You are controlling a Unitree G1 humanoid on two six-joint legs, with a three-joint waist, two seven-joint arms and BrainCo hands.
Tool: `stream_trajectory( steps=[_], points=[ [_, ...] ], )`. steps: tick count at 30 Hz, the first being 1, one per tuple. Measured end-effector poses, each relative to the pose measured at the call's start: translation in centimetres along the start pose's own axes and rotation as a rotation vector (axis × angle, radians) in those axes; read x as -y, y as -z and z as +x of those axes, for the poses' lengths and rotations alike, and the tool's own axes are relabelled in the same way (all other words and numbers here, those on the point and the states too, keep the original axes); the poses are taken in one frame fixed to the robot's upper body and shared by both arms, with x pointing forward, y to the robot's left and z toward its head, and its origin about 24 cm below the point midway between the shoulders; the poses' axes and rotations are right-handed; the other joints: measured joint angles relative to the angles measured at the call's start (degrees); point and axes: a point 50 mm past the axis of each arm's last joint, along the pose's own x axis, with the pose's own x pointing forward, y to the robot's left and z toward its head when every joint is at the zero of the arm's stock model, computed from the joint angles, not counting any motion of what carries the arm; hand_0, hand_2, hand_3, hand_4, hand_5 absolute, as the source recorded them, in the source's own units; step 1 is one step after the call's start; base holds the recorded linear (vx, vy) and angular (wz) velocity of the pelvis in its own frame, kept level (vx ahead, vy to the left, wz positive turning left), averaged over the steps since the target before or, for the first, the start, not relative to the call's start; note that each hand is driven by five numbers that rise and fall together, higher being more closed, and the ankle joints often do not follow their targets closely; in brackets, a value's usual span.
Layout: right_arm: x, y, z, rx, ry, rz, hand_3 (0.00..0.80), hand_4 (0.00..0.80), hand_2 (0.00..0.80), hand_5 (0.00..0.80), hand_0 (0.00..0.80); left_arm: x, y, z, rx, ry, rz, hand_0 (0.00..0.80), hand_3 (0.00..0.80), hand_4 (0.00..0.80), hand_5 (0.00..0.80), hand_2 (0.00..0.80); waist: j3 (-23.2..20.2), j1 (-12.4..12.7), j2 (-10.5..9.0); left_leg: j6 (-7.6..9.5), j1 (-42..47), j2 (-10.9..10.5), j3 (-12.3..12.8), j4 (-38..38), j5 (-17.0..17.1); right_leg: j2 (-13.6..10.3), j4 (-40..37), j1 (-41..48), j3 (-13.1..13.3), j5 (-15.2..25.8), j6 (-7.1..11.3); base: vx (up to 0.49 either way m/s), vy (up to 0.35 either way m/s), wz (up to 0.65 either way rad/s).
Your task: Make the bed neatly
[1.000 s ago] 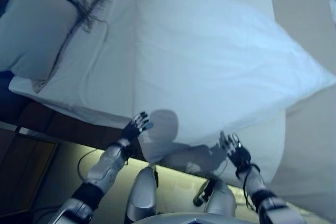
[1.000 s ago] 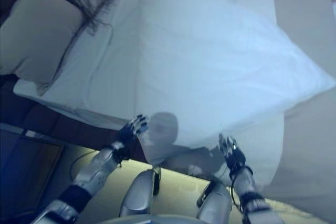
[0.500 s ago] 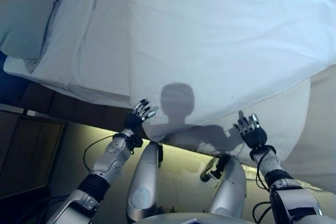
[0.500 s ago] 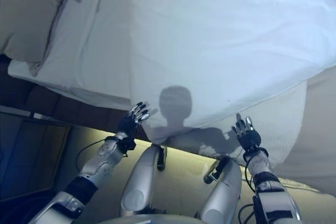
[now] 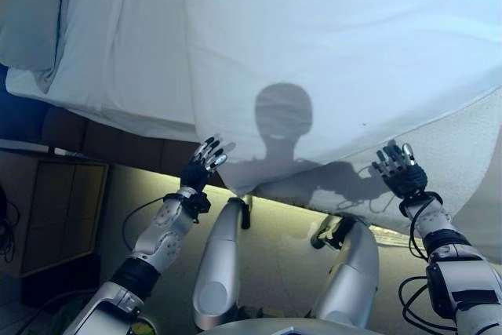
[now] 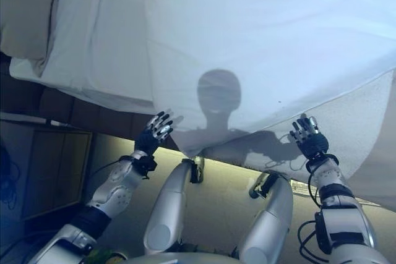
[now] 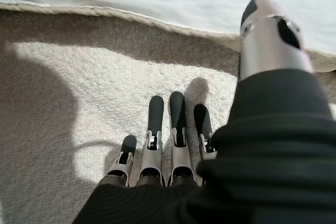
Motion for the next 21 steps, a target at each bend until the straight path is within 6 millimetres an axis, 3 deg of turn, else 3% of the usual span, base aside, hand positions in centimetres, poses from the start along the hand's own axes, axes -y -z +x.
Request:
stream_trajectory(
  steps=[13, 21],
  points=[
    [0.7, -1.1, -0.3, -0.015, 0.051, -0.011, 0.0, 0.0, 0.0, 0.0, 0.0, -0.1, -0.3, 0.2, -0.005, 0.0, -0.017, 0.0, 0.0, 0.0, 0.0, 0.0, -0.1, 1.5, -0.06, 0.55, 0.9, 0.2, -0.1, -0.4, 0.6, -0.5, -0.3, 1.8, -0.9, 0.0, 0.03, 0.07, -0.022, 0.05],
    [1.0, 0.7, -0.3, -0.071, 0.087, 0.101, 0.0, 0.0, 0.0, 0.0, 0.0, -0.3, -0.1, 0.2, -0.015, 0.008, -0.014, 0.0, 0.0, 0.0, 0.0, 0.0, -2.0, 1.5, -2.17, 0.5, 3.1, 0.3, -0.1, -2.5, 1.3, -0.2, -1.9, 4.1, -1.8, 0.2, 0.26, 0.046, -0.035, 0.01]
  ],
)
